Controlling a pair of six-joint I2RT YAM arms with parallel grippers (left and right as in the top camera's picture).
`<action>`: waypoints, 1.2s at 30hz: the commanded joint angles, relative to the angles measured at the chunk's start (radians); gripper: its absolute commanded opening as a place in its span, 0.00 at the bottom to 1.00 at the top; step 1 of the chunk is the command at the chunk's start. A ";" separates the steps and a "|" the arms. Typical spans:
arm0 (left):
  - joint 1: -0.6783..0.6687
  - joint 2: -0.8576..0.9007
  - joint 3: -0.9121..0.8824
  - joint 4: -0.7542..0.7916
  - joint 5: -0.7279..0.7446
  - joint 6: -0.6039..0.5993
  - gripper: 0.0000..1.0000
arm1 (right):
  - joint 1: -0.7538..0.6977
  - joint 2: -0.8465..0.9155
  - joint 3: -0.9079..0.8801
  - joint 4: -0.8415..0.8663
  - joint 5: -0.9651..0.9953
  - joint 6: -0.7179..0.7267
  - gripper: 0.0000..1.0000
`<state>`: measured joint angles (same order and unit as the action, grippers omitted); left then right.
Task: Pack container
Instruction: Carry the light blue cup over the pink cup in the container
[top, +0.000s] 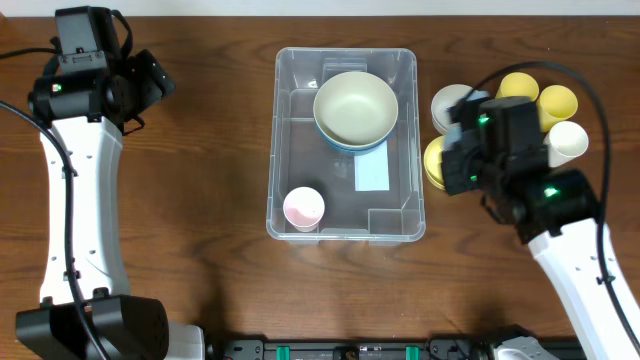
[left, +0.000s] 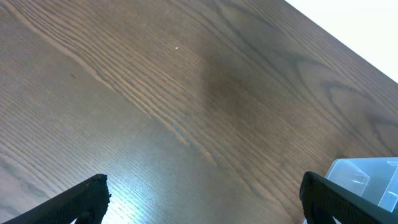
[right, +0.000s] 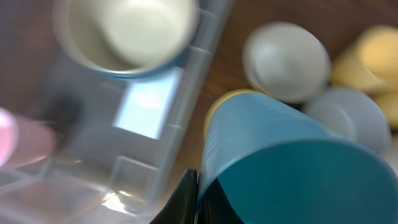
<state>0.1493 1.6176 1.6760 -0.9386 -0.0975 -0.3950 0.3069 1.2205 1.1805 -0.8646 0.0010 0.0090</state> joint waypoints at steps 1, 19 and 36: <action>0.003 0.010 0.009 -0.003 -0.016 0.002 0.98 | 0.105 -0.014 -0.002 0.024 -0.002 -0.061 0.01; 0.003 0.010 0.009 -0.003 -0.016 0.002 0.98 | 0.451 0.089 -0.001 0.245 -0.010 -0.088 0.01; 0.003 0.010 0.009 -0.003 -0.016 0.002 0.98 | 0.579 0.249 0.082 0.241 -0.114 0.224 0.01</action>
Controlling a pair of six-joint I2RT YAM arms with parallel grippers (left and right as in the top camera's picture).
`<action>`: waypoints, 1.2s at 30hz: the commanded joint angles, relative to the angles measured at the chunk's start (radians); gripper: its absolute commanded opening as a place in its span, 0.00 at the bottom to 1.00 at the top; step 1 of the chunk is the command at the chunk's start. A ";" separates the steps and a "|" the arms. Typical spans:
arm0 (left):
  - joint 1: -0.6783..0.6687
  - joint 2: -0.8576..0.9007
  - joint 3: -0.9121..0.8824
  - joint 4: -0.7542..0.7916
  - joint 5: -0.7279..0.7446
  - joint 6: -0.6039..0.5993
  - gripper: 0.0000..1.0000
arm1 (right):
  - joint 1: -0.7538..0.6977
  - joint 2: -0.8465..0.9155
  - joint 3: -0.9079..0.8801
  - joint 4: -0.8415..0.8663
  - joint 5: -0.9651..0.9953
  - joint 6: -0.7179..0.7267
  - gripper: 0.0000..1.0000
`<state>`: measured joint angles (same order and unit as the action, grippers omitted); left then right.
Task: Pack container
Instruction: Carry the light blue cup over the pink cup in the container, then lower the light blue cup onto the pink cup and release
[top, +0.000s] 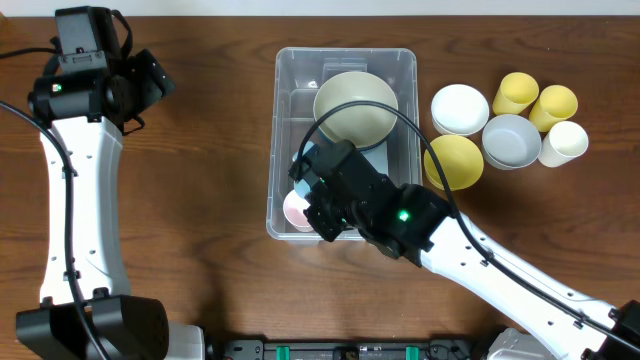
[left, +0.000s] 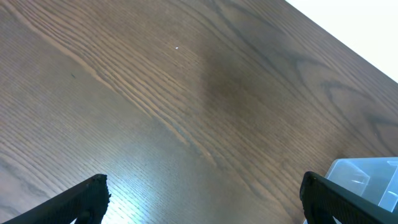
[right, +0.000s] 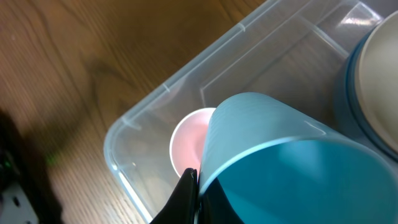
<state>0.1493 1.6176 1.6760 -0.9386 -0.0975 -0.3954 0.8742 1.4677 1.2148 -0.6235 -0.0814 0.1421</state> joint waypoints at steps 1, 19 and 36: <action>0.003 0.010 0.009 -0.003 -0.016 0.002 0.98 | 0.012 0.003 0.051 0.000 -0.034 0.095 0.01; 0.003 0.010 0.009 -0.003 -0.016 0.002 0.98 | 0.034 0.122 0.063 0.018 -0.053 0.126 0.01; 0.003 0.010 0.009 -0.003 -0.016 0.002 0.98 | 0.036 0.122 0.063 -0.008 -0.039 0.127 0.03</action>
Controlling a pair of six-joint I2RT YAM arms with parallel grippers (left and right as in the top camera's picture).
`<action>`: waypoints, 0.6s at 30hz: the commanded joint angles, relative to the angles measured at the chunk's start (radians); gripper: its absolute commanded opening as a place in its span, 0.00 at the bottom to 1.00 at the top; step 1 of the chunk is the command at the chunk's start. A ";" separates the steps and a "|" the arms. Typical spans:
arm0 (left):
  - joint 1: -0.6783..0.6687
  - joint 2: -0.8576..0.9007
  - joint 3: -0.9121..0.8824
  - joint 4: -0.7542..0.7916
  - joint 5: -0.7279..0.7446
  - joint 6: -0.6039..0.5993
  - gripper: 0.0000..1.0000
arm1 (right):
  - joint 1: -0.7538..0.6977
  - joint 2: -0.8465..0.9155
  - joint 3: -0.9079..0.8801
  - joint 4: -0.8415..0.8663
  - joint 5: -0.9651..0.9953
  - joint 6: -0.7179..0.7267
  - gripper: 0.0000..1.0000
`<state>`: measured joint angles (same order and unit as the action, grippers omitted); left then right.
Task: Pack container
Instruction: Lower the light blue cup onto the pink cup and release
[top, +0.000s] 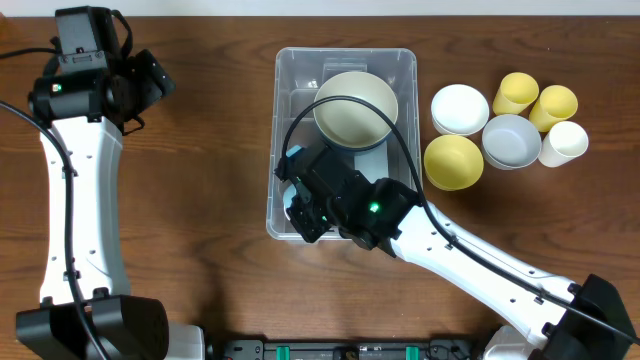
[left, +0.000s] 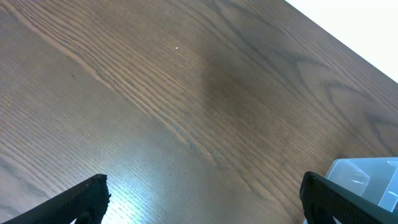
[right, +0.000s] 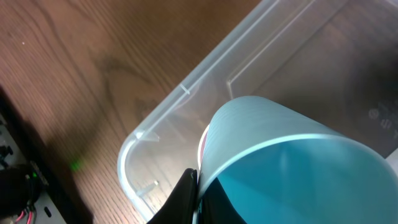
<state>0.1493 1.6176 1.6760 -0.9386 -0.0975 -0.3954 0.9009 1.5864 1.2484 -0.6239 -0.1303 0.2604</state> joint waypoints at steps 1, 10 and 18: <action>0.003 0.010 0.009 -0.003 -0.016 0.002 0.98 | 0.009 0.004 0.030 -0.012 0.010 0.010 0.03; 0.003 0.010 0.009 -0.003 -0.016 0.002 0.98 | 0.009 0.004 0.030 -0.047 0.010 0.016 0.05; 0.003 0.010 0.009 -0.003 -0.016 0.002 0.98 | 0.008 0.003 0.050 -0.029 0.010 -0.007 0.52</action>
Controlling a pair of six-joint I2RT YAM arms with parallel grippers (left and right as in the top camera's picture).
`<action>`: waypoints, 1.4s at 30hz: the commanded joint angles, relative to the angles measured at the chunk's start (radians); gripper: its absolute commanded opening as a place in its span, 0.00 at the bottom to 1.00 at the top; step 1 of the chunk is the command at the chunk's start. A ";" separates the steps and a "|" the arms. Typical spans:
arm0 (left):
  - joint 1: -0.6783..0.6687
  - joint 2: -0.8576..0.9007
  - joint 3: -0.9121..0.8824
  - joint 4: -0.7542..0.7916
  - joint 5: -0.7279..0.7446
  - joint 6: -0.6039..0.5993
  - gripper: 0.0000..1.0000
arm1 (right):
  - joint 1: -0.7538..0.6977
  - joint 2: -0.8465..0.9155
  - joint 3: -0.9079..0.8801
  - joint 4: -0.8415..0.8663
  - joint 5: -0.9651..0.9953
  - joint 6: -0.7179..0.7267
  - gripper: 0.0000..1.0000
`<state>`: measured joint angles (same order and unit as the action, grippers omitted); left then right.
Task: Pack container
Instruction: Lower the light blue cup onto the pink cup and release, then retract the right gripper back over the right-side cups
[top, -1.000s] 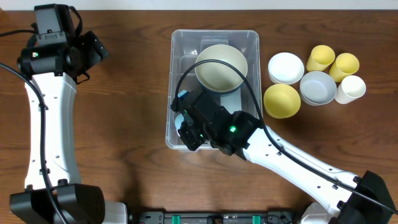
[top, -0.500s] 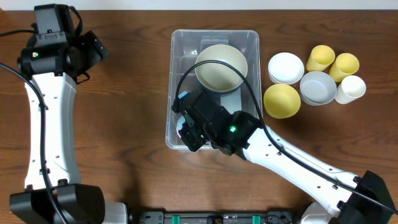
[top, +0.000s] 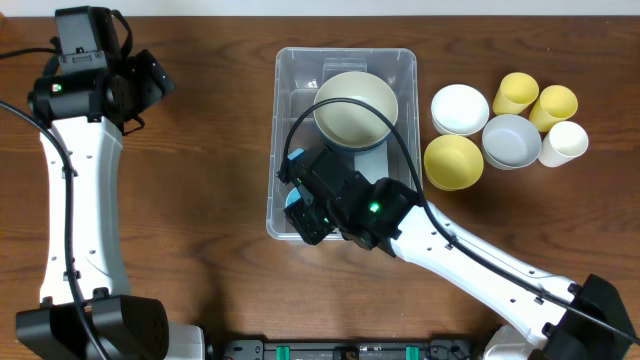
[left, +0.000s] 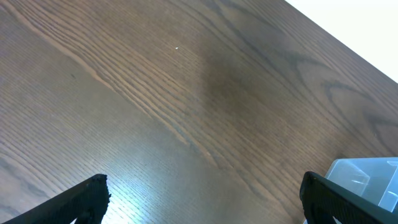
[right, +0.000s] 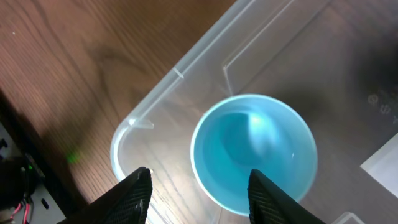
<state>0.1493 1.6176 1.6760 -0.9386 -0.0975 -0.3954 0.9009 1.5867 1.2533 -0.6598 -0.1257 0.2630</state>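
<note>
The clear plastic container (top: 345, 62) stands mid-table, with a cream bowl (top: 355, 106) nested in a blue bowl at its far end. A light blue cup (right: 254, 152) stands upright in the container's near left corner, mouth up. My right gripper (right: 202, 199) hangs open just above the cup, its fingers (right: 134, 193) apart and touching nothing. The pink cup is hidden from view. Far to the left, my left gripper (left: 202, 202) is open over bare wood, and only a corner of the container (left: 367, 174) shows in its view.
Right of the container stand a white bowl (top: 460, 108), a yellow bowl (top: 453, 161), a grey bowl (top: 511, 140), two yellow cups (top: 517, 92) and a white cup (top: 567, 142). The left arm (top: 80, 180) runs along the table's left side.
My right gripper has opened and let go of the blue cup, which now stands in the container's near left corner where the pink cup showed. The left arm has not moved.
My right gripper held the blue cup beside the bowls to the right of the container. Then it held the cup over the pink cup inside the container, then closer to that corner. Now the cup stands there, released. The left gripper stayed open throughout.
</note>
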 joint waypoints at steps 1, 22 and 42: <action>0.003 0.010 0.009 -0.003 -0.016 0.002 0.98 | 0.007 0.003 0.057 0.009 0.006 -0.010 0.51; 0.003 0.010 0.009 -0.003 -0.016 0.002 0.98 | -0.594 0.002 0.470 -0.577 0.439 0.096 0.47; 0.003 0.010 0.009 -0.003 -0.016 0.002 0.98 | -1.332 0.069 0.444 -0.553 0.281 0.076 0.77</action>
<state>0.1493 1.6176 1.6760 -0.9386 -0.0975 -0.3954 -0.3954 1.6161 1.7023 -1.2186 0.2218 0.3511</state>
